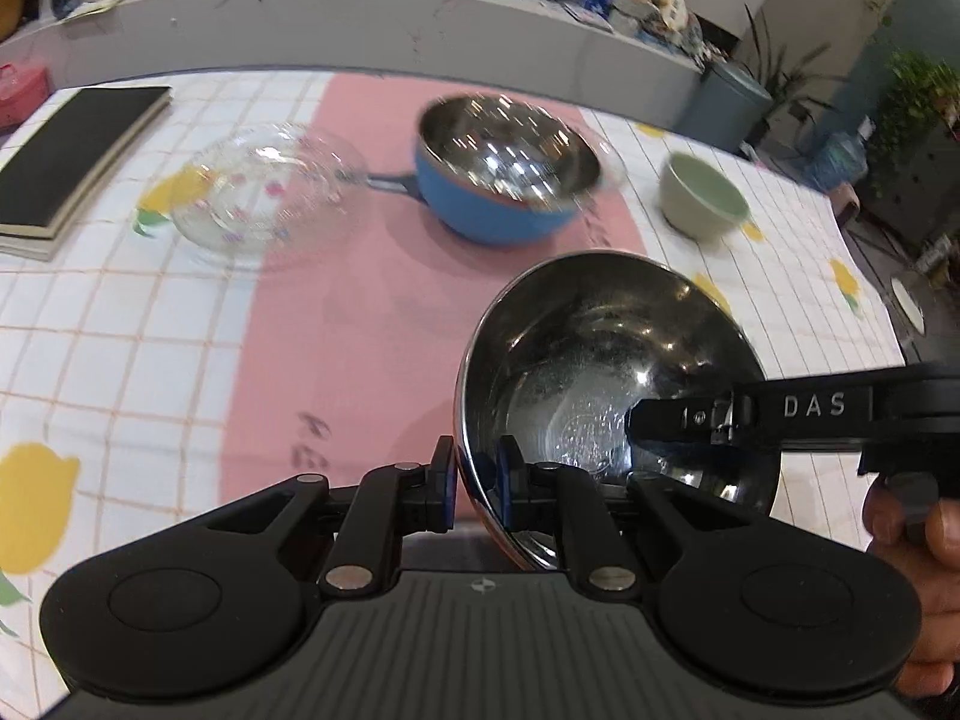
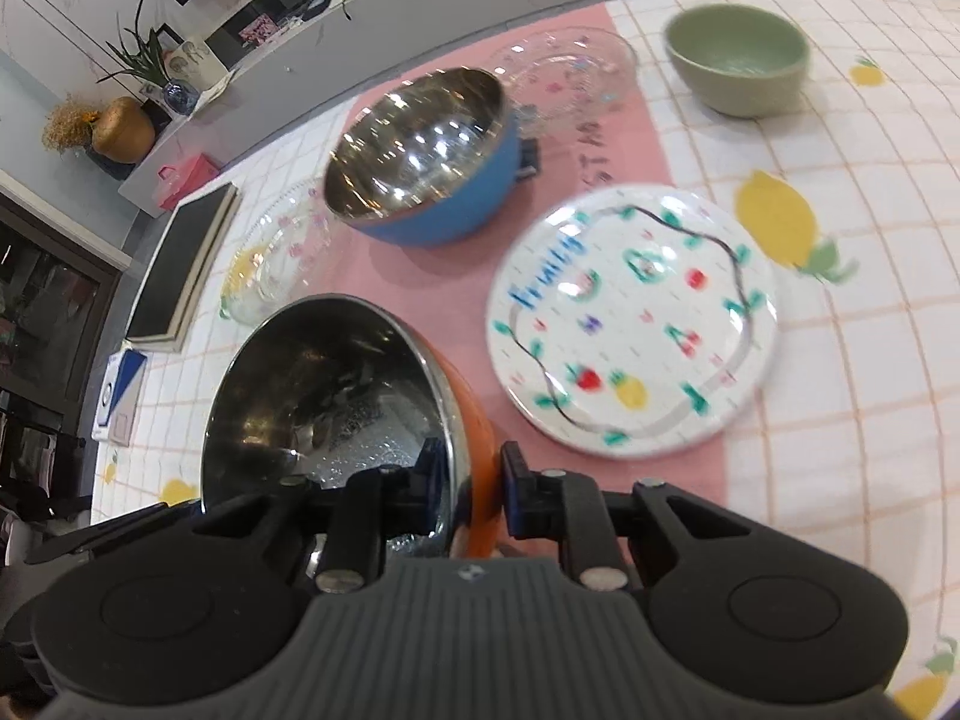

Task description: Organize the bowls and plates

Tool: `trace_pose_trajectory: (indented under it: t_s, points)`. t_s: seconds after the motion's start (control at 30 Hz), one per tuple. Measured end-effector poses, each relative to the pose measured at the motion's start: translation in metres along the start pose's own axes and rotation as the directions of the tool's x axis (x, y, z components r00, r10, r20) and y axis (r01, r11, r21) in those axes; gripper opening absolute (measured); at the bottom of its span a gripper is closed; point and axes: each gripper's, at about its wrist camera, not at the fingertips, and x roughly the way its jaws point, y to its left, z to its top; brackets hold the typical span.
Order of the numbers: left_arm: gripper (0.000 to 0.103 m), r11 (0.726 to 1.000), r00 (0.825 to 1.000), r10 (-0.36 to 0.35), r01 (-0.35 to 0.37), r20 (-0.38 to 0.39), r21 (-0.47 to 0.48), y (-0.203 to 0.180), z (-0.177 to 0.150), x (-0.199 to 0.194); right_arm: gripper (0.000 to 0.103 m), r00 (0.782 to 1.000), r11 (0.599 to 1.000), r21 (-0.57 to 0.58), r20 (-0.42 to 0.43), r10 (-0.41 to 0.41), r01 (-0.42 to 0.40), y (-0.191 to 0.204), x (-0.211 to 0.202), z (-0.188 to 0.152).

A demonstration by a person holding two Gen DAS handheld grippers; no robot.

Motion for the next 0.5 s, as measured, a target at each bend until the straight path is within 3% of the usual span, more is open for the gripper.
trace_pose_trajectory:
  t_s: [0.5]
  points:
    - [0.015, 0.997, 0.994, -0.047, 0.053, -0.094, 0.054, -0.021, -0.041, 0.005, 0.018, 0.998, 0.999, 0.041, -0.049, -0.028, 0.03, -0.029, -0.012, -0.041]
